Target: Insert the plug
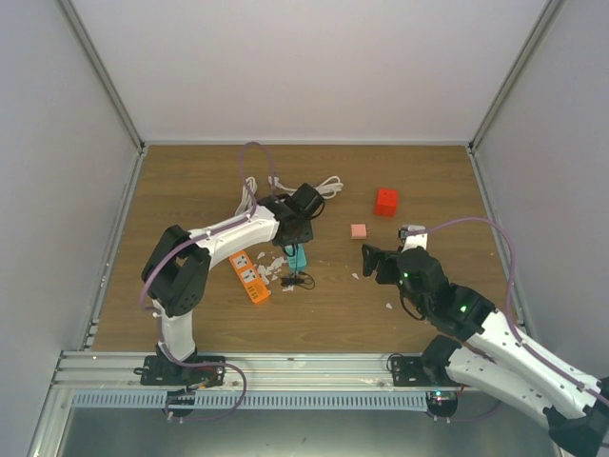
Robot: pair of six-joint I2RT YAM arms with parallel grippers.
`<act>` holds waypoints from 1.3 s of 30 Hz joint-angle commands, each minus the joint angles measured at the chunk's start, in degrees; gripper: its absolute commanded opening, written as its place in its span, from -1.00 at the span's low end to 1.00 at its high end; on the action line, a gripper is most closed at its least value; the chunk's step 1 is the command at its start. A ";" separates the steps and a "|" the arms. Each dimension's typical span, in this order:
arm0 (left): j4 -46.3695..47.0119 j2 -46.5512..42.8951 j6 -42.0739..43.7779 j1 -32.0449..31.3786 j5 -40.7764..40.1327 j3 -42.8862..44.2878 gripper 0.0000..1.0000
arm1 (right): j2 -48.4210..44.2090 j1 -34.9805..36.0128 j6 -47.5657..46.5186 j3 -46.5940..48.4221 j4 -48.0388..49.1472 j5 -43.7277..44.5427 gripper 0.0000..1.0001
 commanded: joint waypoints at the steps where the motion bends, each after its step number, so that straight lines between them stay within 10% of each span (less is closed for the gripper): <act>1: 7.35 10.25 2.54 1.22 3.31 -7.14 -1.00 | -0.17 0.08 -0.36 -0.50 1.42 0.38 0.99; 39: -10.81 23.46 2.53 1.75 0.70 6.88 -1.00 | -0.96 0.09 -1.33 -3.00 3.84 -4.83 0.99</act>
